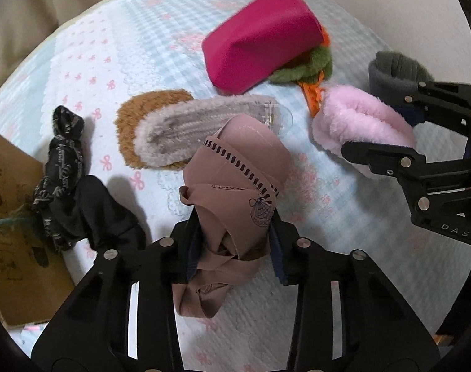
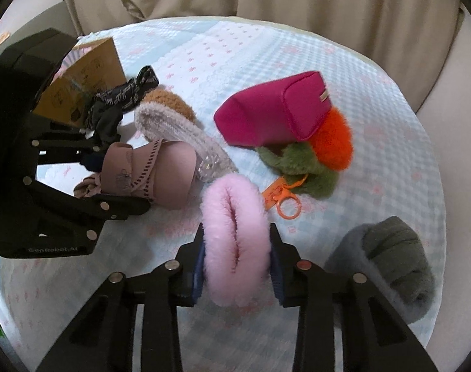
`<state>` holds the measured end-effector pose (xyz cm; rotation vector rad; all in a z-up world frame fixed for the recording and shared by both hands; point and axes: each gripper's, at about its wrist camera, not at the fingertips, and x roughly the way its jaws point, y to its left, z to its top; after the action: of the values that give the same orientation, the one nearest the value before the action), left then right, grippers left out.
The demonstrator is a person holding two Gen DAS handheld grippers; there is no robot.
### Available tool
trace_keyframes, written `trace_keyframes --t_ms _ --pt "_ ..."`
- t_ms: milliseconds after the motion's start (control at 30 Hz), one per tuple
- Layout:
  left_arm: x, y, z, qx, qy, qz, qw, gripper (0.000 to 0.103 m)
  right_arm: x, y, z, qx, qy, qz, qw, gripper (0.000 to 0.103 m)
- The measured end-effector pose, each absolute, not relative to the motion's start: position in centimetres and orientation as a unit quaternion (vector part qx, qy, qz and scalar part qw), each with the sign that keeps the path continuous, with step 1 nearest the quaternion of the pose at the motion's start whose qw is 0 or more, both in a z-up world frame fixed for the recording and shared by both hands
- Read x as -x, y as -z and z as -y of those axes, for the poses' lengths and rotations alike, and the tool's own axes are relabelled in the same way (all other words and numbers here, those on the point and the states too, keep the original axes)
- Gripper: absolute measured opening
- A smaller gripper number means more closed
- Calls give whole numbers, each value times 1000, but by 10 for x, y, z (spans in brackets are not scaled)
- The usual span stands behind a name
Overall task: Organize soft objects
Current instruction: 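Grasp the pink scarf with the left tool while the right tool grasps the pink fluffy hair tie, then carry scarf and hair tie into the cardboard box and open both tools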
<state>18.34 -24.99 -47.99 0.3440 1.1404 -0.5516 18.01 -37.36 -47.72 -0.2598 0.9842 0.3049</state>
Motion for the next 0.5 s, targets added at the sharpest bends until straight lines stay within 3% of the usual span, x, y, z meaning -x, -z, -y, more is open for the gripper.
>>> trace_keyframes --t_ms 233,500 --pt "-176 447 240 -138 250 -513 810 31 -167 441 374 112 -131 -451 876 32" --pt "-157 361 225 -109 224 -478 842 31 -142 355 362 120 -110 -408 898 32"
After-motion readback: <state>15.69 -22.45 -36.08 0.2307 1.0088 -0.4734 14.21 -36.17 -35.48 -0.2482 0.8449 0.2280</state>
